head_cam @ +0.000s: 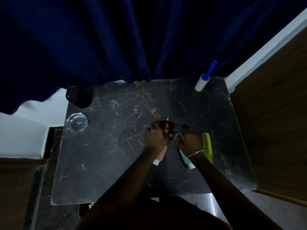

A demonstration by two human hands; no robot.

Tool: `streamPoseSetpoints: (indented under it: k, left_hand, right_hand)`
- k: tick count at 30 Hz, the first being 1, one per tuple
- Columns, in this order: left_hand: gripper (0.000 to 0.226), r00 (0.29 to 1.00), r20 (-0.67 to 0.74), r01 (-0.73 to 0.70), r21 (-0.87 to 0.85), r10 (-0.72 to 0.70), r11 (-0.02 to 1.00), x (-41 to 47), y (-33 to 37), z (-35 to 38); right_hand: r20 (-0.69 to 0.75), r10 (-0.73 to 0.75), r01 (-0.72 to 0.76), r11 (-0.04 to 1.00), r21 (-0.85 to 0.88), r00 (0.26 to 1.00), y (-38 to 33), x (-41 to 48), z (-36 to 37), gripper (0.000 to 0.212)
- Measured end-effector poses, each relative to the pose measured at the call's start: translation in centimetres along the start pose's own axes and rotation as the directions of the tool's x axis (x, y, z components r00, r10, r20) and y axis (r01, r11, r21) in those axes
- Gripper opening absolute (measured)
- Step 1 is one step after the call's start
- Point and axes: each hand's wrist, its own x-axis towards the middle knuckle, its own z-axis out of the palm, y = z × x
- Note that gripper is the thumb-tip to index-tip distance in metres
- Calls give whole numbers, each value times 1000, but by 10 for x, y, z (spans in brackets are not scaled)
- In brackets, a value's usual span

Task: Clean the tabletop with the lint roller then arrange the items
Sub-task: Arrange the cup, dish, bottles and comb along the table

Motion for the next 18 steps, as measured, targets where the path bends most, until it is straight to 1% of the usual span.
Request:
streamPoseSetpoints:
  k: [2, 4, 6, 10, 13, 15, 18]
  left_hand:
    - [96, 997, 32, 73, 2, -73, 997, 6, 14, 8]
    - [103, 993, 42, 114, 17, -114, 993, 9, 25, 16]
    - [104, 990, 22, 139, 27, -139, 990, 13, 32, 23]
    - [106, 984, 7, 175, -25, -175, 984, 21, 37, 32]
    - [109, 975, 17, 222, -82, -221, 972, 26, 38, 35]
    - [110, 971, 38, 240, -152, -237, 959, 30, 37, 36]
    - [106, 968, 48, 251, -226, -247, 941, 34, 34, 35]
  right_hand:
    - [82, 45, -43, 999, -24, 996, 8, 6, -2, 51]
    - [145, 64, -62, 998, -16, 987, 14, 11, -3, 41]
    - [184, 70, -72, 997, 2, 981, 20, 15, -3, 32]
    - [187, 54, -67, 996, 65, 981, 30, 21, -3, 27]
    - [203, 24, -34, 999, 41, 979, 35, 25, 0, 25]
    - [229, 24, -32, 999, 31, 973, 37, 26, 3, 21]
    - [240, 34, -36, 999, 5, 970, 35, 29, 7, 20]
